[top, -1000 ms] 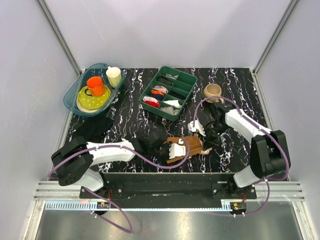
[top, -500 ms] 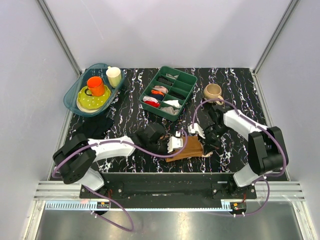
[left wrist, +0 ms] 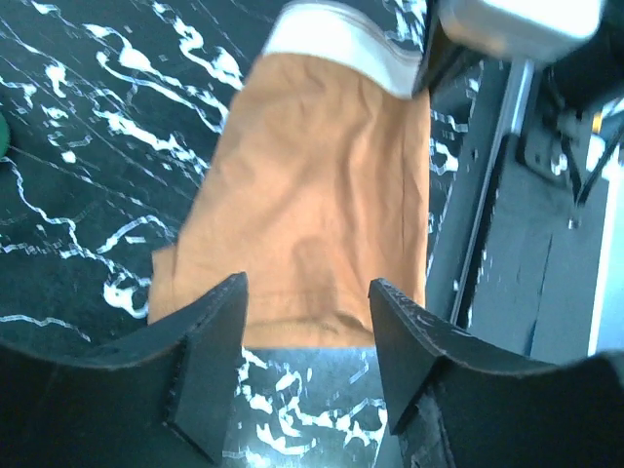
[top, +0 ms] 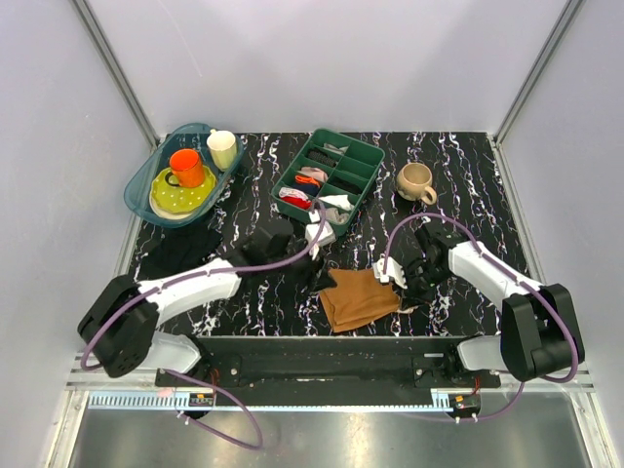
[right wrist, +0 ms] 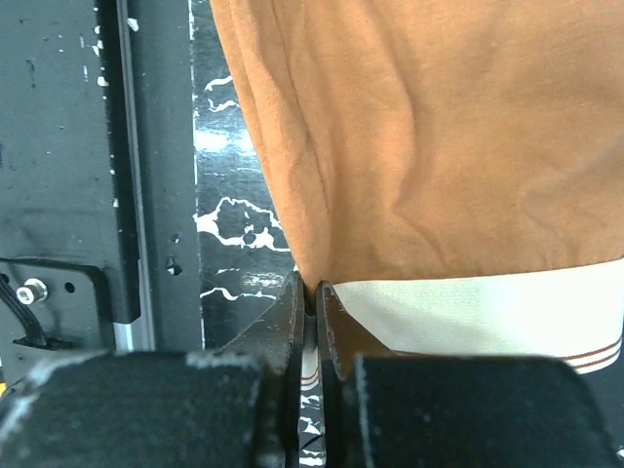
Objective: Roll the underwear
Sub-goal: Fold the underwear at the center of the board.
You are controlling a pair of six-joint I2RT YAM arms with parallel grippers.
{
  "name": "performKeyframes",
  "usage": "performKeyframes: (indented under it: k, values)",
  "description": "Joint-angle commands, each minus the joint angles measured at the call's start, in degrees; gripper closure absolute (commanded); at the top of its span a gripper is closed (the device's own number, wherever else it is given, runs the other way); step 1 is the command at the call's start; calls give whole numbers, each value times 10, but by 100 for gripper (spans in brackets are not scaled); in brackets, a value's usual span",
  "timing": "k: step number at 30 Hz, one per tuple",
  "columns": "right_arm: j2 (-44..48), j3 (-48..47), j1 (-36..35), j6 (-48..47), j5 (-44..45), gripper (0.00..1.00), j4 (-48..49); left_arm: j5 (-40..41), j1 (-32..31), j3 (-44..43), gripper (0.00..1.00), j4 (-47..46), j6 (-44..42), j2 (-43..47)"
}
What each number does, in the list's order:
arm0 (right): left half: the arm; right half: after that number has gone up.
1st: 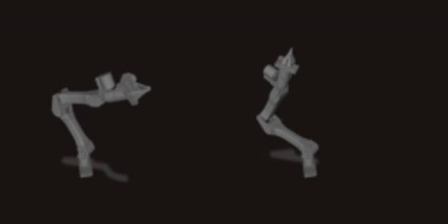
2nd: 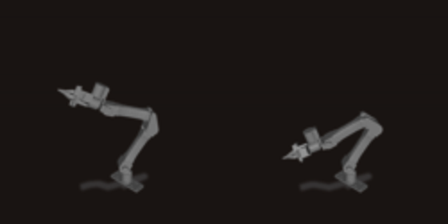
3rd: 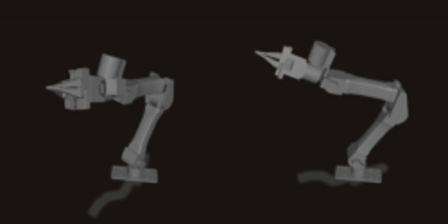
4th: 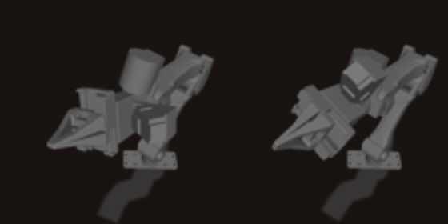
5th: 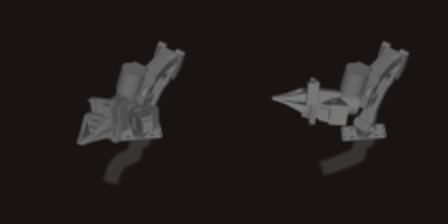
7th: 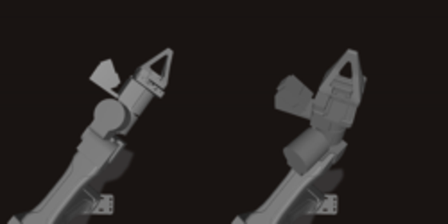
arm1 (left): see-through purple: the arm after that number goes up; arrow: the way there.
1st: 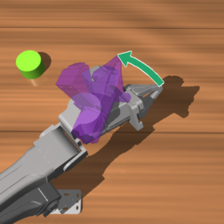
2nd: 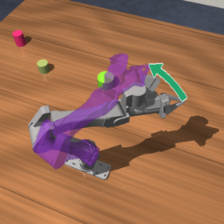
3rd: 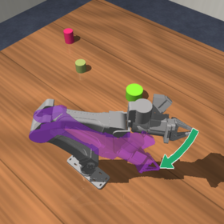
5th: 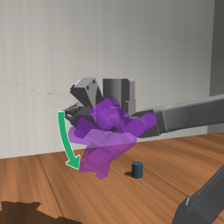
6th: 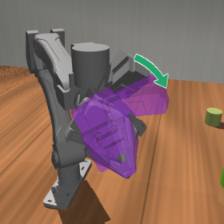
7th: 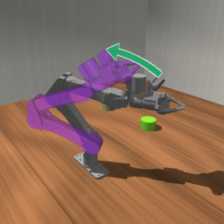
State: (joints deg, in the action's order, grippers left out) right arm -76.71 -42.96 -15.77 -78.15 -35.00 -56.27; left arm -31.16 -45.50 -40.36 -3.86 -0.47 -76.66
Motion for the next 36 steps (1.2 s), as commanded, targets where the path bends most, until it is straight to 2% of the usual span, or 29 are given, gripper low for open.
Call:
performKeyframes:
  k: [1, 5, 7, 10, 16, 19, 20, 29, 36]
  values:
    - [12, 10, -4, -16, 6, 96, 47, -12, 11, -63, 51, -93, 134, -66]
    - [16, 16, -4, -16, 9, 96, 54, -66, -2, -132, 80, -190, 271, -180]
    - [18, 17, -4, -16, 8, 96, 53, -64, -18, -173, 87, -221, 290, -232]
    - [24, 17, -3, -16, 5, 96, 53, -33, -46, -228, 94, -211, 310, -290]
    - [31, 20, -3, -13, 4, 96, 57, 3, -85, -304, 96, -198, 329, -378]
    - [29, 21, -4, -12, 3, 96, 57, 26, -95, -342, 96, -167, 316, -413]
    - [30, 19, -4, -11, 3, 97, 56, 56, -96, -348, 96, -134, 311, -429]
    - [62, -40, -4, 10, -20, 97, 24, 98, -101, -331, 97, -87, 285, -466]
    - [-5, -108, -4, 54, -9, 97, 36, 90, -101, -329, 97, -79, 277, -460]
